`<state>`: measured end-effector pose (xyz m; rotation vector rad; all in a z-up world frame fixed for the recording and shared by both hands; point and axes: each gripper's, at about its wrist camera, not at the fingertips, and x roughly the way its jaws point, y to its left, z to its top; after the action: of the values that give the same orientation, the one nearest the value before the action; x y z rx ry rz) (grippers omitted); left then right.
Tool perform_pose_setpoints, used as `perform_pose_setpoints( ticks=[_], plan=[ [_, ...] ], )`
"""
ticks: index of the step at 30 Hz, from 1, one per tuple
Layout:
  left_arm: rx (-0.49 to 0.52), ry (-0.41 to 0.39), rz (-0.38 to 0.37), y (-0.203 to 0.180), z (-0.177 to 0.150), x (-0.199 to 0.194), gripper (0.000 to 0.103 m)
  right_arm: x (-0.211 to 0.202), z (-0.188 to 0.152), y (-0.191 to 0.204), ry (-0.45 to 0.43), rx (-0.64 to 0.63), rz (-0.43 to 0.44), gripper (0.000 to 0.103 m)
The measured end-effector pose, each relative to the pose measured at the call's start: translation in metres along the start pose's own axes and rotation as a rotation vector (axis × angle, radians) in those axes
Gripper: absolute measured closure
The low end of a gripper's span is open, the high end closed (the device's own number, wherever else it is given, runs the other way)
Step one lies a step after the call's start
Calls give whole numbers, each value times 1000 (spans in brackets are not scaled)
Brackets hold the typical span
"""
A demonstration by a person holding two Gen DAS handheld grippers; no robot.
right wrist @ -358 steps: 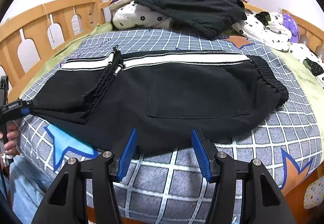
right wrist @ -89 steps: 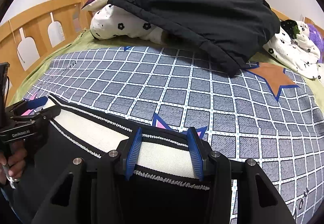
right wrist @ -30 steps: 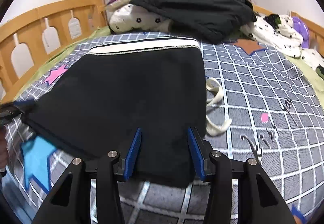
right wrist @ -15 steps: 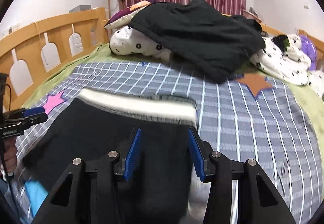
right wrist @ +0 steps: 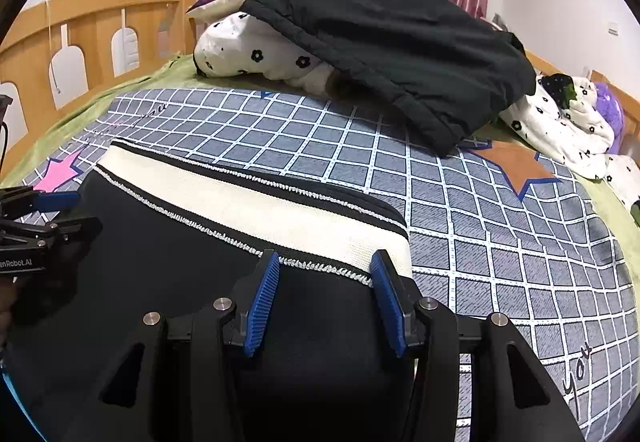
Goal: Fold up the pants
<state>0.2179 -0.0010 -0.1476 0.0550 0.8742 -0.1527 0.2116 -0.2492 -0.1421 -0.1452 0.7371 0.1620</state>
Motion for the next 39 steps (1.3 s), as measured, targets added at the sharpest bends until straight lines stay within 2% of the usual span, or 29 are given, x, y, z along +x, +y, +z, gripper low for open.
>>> perform_pose_setpoints(
  ticks=[3, 6, 7, 8, 9, 11, 13, 16, 20, 22, 25, 29, 35, 39],
  plan=[
    [-6, -31, -1, 1, 16, -4, 40, -4, 12, 0, 30, -22, 24, 56],
    [-15, -68, 34, 2, 29, 0, 40, 1, 24, -13, 32, 79, 58, 56],
    [-23, -47, 29, 3, 31, 7, 40, 8, 25, -15, 54, 98, 57, 56],
    [-35, -4, 18, 4, 29, 19, 40, 16, 24, -12, 69, 83, 35, 56],
    [-32, 4, 21, 4, 24, 25, 39, 20, 22, -7, 62, 53, 15, 55],
    [-24, -10, 17, 3, 21, 23, 38, 18, 19, -2, 38, 15, 9, 54],
    [-17, -3, 13, 3, 20, 18, 37, 16, 17, -4, 40, 30, 16, 54],
    [5, 39, 2, 2, 7, 8, 37, 10, 18, -6, 55, 36, 20, 54],
    [52, 57, -13, 3, -25, -19, 38, -23, 8, -6, 49, 40, 19, 54],
    [52, 61, -17, 3, -40, -32, 38, -37, -4, -4, 69, 56, 56, 54],
    [1, 54, -69, 6, -70, -56, 37, -58, -30, 8, 91, 34, 29, 54],
    [-44, 19, -66, 7, -101, -82, 37, -86, -68, 23, 110, 48, 24, 55],
    [-57, 39, -75, 4, -124, -122, 37, -135, -98, 21, 139, 194, 63, 55],
    [-77, -17, -23, 2, -126, -158, 37, -174, -94, 19, 110, 247, 25, 52]
  ],
)
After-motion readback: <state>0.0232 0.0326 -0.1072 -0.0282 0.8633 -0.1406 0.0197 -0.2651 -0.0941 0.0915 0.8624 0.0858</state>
